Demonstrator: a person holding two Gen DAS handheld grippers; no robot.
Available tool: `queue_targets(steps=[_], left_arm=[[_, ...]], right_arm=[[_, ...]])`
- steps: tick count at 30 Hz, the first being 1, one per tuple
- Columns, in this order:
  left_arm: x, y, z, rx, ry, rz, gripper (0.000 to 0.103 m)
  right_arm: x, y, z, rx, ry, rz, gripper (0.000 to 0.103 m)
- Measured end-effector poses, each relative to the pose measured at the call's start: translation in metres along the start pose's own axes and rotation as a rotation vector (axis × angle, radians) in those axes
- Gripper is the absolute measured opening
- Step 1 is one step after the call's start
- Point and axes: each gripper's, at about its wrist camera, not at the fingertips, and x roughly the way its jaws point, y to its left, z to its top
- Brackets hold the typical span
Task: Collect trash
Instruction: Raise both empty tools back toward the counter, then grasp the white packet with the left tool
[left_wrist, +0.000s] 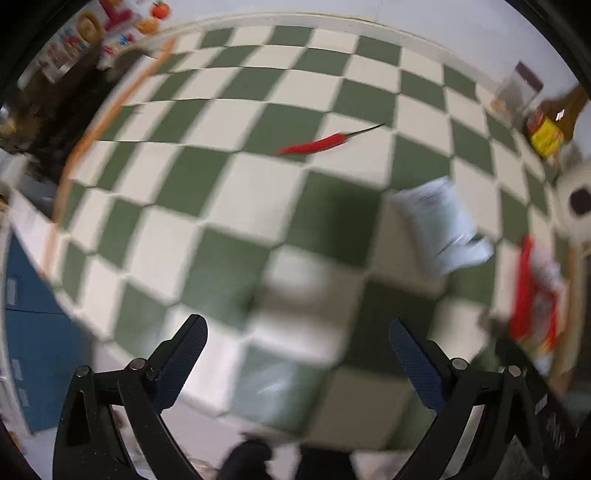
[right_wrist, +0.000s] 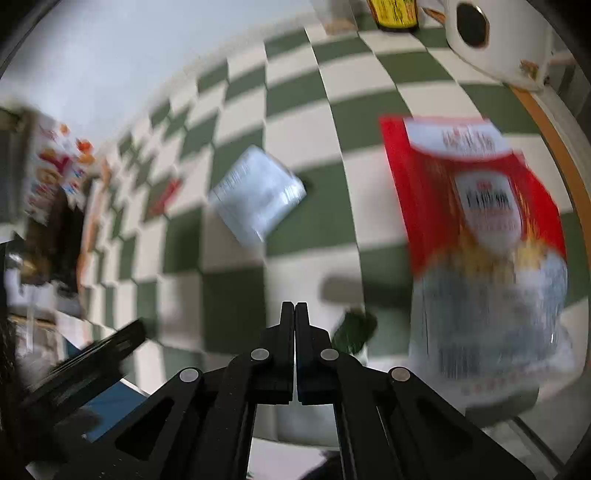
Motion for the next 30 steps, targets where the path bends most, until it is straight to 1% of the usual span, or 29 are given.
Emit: queue_targets(steps=[1, 3, 6, 7, 8, 9, 10, 11, 12, 14, 17, 18, 20, 21, 22, 24, 25, 26, 27, 28, 30], left_arm=[[0.006, -0.008, 0.01, -0.012, 0.015, -0.031, 0.1], [0.019, -0.027, 0.029, -0.031, 0.046, -0.109, 0.094], [0.035, -0.051, 0.047, -0.027, 0.081, -0.16, 0.085], [0.044, -0.062, 0.052, -0.013, 0.098, -0.156, 0.075], [0.049, -0.067, 0.054, -0.003, 0.109, -0.144, 0.06], [0.055, -0.076, 0.056, 0.016, 0.123, -0.106, 0.055], [0.053, -0.082, 0.057, 0.04, 0.088, -0.079, 0.044], [0.053, -0.088, 0.057, 0.073, 0.072, -0.046, 0.027], [0.051, -0.095, 0.056, 0.112, 0.049, -0.013, 0.023], [0.049, -0.101, 0.053, 0.149, 0.033, 0.007, 0.007], [0.039, -0.102, 0.044, 0.205, -0.004, 0.051, 0.002], [0.031, -0.098, 0.04, 0.221, -0.029, 0.073, 0.002], [0.017, -0.087, 0.03, 0.236, -0.069, 0.098, 0.002], [0.008, -0.078, 0.024, 0.239, -0.089, 0.11, 0.002], [-0.002, -0.068, 0.015, 0.239, -0.108, 0.122, 0.002], [-0.014, -0.051, 0.002, 0.237, -0.126, 0.144, 0.002], [-0.021, -0.039, -0.011, 0.236, -0.133, 0.156, 0.002], [-0.02, -0.035, -0.014, 0.234, -0.132, 0.163, 0.001], [-0.023, -0.025, -0.026, 0.227, -0.126, 0.164, 0.001], [-0.023, -0.018, -0.031, 0.223, -0.12, 0.164, 0.001], [-0.02, -0.004, -0.04, 0.216, -0.109, 0.171, 0.002]], right_arm=[[-0.007, -0.003, 0.012, 0.008, -0.022, 0.018, 0.0], [-0.017, -0.008, 0.027, 0.019, -0.044, 0.037, 0.0], [-0.027, -0.022, 0.053, 0.026, -0.061, 0.036, 0.0], [-0.027, -0.027, 0.059, 0.027, -0.056, 0.031, 0.0], [-0.027, -0.032, 0.062, 0.033, -0.051, 0.029, 0.0], [-0.026, -0.037, 0.066, 0.041, -0.041, 0.033, 0.0], [-0.025, -0.042, 0.068, 0.057, -0.037, 0.038, 0.001], [-0.024, -0.048, 0.071, 0.073, -0.035, 0.028, 0.001], [-0.026, -0.054, 0.069, 0.083, -0.035, 0.025, 0.001], [-0.026, -0.064, 0.069, 0.117, -0.032, 0.027, 0.001], [-0.028, -0.072, 0.062, 0.138, -0.016, 0.035, 0.003], [-0.028, -0.072, 0.059, 0.136, -0.009, 0.041, 0.005], [-0.028, -0.066, 0.049, 0.113, 0.022, 0.06, 0.02], [-0.025, -0.061, 0.043, 0.095, 0.04, 0.075, 0.033], [-0.023, -0.056, 0.036, 0.078, 0.057, 0.084, 0.039], [-0.017, -0.048, 0.026, 0.044, 0.085, 0.082, 0.039], [-0.011, -0.043, 0.019, 0.027, 0.109, 0.089, 0.039], [-0.007, -0.04, 0.013, 0.021, 0.126, 0.095, 0.039], [0.0, -0.036, 0.007, 0.009, 0.149, 0.085, 0.039], [0.004, -0.033, 0.004, -0.001, 0.162, 0.076, 0.039], [0.019, -0.026, -0.006, -0.038, 0.197, 0.027, 0.039]])
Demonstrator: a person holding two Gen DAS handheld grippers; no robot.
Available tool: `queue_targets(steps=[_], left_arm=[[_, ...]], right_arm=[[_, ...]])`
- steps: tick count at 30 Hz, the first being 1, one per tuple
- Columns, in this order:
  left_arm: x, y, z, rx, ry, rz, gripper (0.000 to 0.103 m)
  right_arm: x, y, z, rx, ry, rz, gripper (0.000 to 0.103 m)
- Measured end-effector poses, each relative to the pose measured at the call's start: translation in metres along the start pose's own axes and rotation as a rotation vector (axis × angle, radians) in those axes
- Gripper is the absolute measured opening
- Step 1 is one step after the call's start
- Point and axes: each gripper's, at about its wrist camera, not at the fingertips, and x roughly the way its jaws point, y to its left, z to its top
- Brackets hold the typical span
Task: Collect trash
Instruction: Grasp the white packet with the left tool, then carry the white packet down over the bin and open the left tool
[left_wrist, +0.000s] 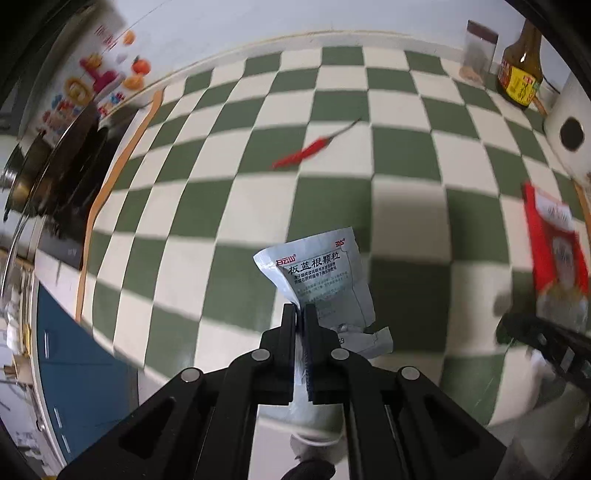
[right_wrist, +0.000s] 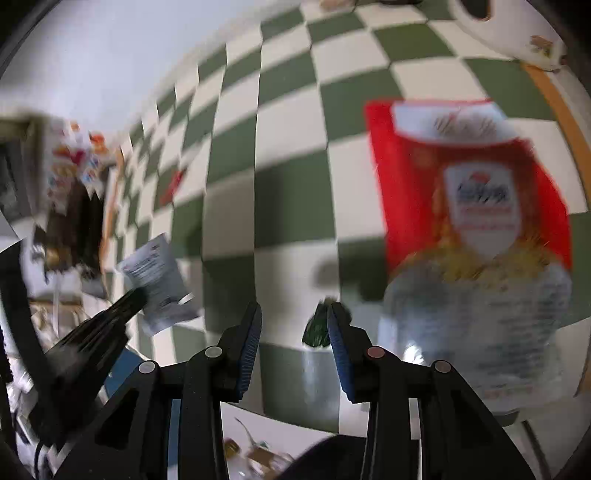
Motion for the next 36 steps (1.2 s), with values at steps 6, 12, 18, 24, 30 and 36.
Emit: queue_targets(steps=[6, 12, 18, 24, 30, 36], left_arm=[[0.0, 0.017, -0.029, -0.043, 0.015, -0.037, 0.001], [-0.046, 0.044, -0.057, -0.044, -0.086, -0.103, 0.001], [-0.08, 0.081, -0.122, 0.002, -0.12, -0.209, 0.001], [-0.017, 0.097, -0.203, 0.056, 0.04, -0.259, 0.002], [0.121, 0.081, -0.267, 0.058, 0.286, -0.286, 0.002], [0.274, 0.055, -0.315, 0.003, 0.464, -0.323, 0.002]], right_arm=[[0.01, 0.016, -0.014, -0.088, -0.063, -0.118, 0.011], [-0.038, 0.017, -0.059, -0.005, -0.174, 0.025, 0.005], [-0.077, 0.034, -0.147, 0.043, -0.228, 0.082, 0.005], [-0.018, 0.037, -0.252, 0.078, -0.139, 0.034, 0.005], [0.131, -0.001, -0.323, 0.188, 0.046, -0.027, 0.005], [0.274, -0.046, -0.346, 0.221, 0.131, -0.062, 0.004]])
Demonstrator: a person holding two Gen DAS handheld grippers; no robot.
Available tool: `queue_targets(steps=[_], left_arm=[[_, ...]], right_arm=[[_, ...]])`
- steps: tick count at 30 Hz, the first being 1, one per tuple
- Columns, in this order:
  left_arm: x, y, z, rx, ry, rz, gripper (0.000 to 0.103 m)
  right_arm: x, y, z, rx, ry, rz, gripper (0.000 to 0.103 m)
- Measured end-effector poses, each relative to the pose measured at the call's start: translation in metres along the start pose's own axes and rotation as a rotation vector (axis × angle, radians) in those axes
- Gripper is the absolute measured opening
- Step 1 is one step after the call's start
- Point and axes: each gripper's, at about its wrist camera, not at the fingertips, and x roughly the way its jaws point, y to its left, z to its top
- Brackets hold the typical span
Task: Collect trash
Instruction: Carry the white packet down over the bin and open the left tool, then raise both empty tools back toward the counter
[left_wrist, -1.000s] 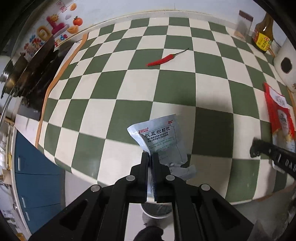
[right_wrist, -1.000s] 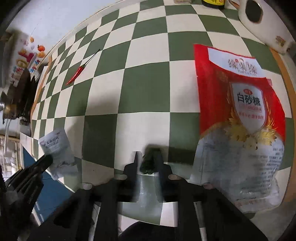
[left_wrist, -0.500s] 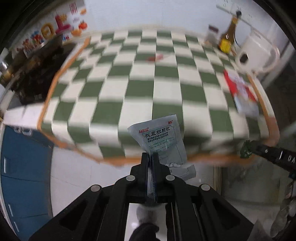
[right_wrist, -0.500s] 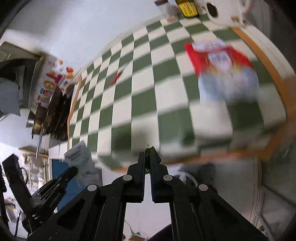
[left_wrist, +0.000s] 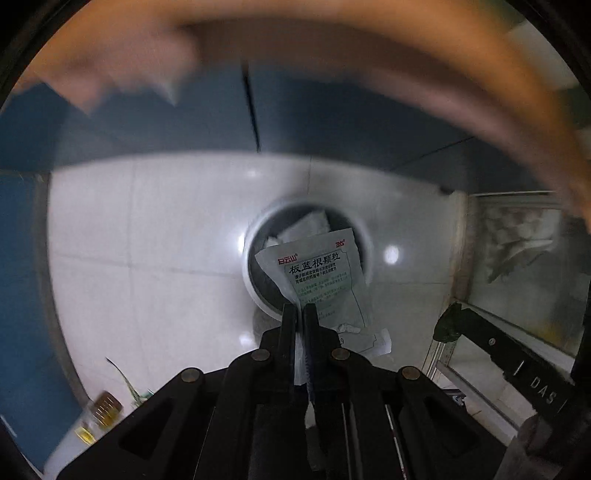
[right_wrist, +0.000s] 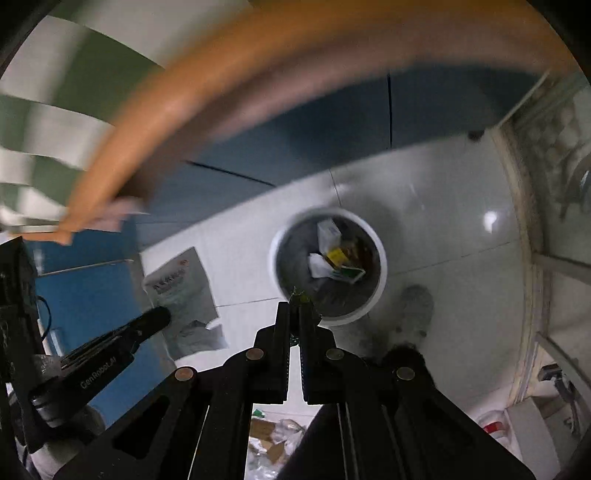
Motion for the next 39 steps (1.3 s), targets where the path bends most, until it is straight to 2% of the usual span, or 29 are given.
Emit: queue_targets(steps=[3, 4, 7, 13, 16, 18, 19, 20, 21, 22, 24, 26, 27, 28, 30, 39], left_arm=[[0.079, 0.01, 0.009, -0.03, 0.059, -0.017, 0.002], [0.109, 0.013, 0.012, -0.036, 0.079, -0.018, 0.002], [0.162, 0.017, 0.012, -0.044, 0.118, -0.021, 0.002], [0.205, 0.018, 0.003, -0.014, 0.143, 0.014, 0.008], [0.201, 0.02, -0.003, -0.006, 0.135, 0.039, 0.009], [0.191, 0.024, -0.007, -0.013, 0.119, 0.039, 0.021], [0.187, 0.027, -0.008, -0.017, 0.107, 0.047, 0.045], [0.18, 0.03, -0.01, -0.024, 0.086, 0.062, 0.075], [0.173, 0.033, -0.012, -0.029, 0.062, 0.076, 0.086], [0.168, 0.036, -0.013, -0.032, 0.041, 0.084, 0.095], [0.158, 0.043, -0.014, -0.041, 0.013, 0.102, 0.096], [0.148, 0.049, -0.016, -0.042, -0.002, 0.134, 0.103], [0.144, 0.049, -0.017, -0.038, -0.013, 0.149, 0.103], [0.139, 0.049, -0.019, -0.031, -0.025, 0.164, 0.103], [0.13, 0.05, -0.022, -0.022, -0.041, 0.187, 0.103], [0.089, 0.046, -0.038, -0.024, -0.075, 0.187, 0.103]], right_arm=[[0.084, -0.031, 0.008, 0.029, 0.042, -0.012, 0.004], [0.105, -0.041, 0.01, 0.033, 0.05, -0.016, 0.004], [0.155, -0.065, 0.015, 0.047, 0.072, -0.028, 0.004], [0.206, -0.087, 0.019, 0.059, 0.122, -0.014, 0.005], [0.216, -0.088, 0.016, 0.034, 0.142, -0.039, 0.005], [0.216, -0.086, 0.012, 0.017, 0.147, -0.066, 0.005], [0.217, -0.084, 0.011, 0.0, 0.149, -0.084, 0.007], [0.216, -0.081, 0.01, -0.017, 0.149, -0.108, 0.011], [0.216, -0.079, 0.009, -0.03, 0.145, -0.13, 0.028], [0.211, -0.076, 0.008, -0.046, 0.132, -0.15, 0.05], [0.204, -0.07, 0.005, -0.077, 0.113, -0.19, 0.068], [0.197, -0.064, 0.003, -0.107, 0.1, -0.24, 0.079], [0.193, -0.062, 0.002, -0.121, 0.095, -0.261, 0.095], [0.19, -0.059, 0.0, -0.129, 0.092, -0.276, 0.103], [0.184, -0.057, -0.003, -0.136, 0.089, -0.296, 0.103], [0.135, -0.037, -0.019, -0.179, 0.035, -0.345, 0.103]])
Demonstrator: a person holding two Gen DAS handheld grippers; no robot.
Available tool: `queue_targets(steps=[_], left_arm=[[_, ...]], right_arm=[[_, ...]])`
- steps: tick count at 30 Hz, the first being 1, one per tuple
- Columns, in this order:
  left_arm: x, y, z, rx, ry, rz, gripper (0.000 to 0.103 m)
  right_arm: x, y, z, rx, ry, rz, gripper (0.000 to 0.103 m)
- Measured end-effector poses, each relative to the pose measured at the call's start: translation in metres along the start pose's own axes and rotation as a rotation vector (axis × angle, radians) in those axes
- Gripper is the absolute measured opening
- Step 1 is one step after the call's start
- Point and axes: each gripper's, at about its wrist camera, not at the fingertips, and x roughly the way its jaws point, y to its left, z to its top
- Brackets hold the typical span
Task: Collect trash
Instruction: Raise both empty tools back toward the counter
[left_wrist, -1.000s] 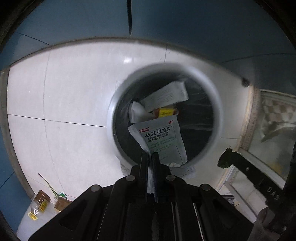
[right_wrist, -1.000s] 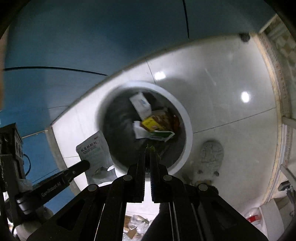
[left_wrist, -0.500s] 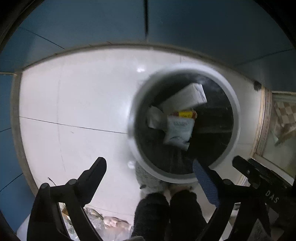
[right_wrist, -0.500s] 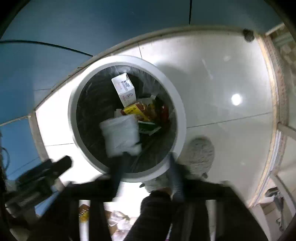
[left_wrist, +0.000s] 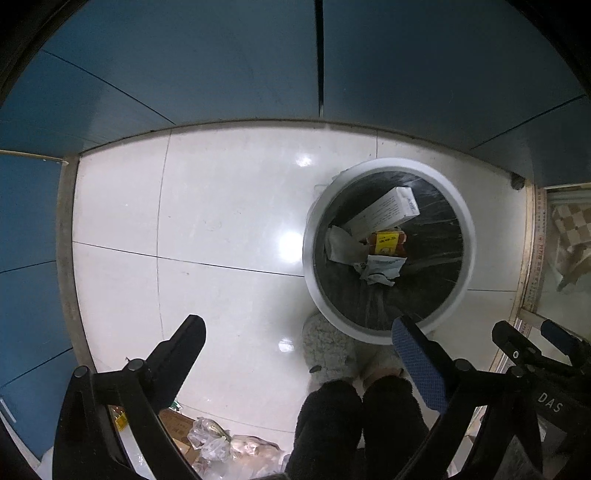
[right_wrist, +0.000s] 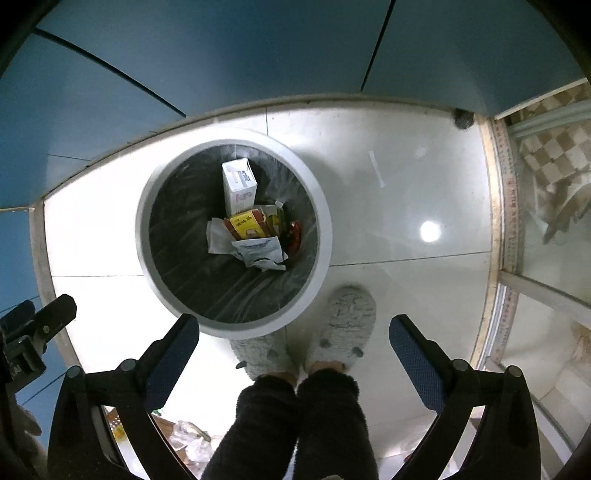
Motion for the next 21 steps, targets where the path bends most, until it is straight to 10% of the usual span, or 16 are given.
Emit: queue_targets(steps=[21], left_arm=[[-0.248, 0.013, -0.072, 0.05, -0.108, -0.049, 0.103]], right_arm=[[-0.292, 0.008, -0.077, -0.055, -0.144, 0.002, 0.103]])
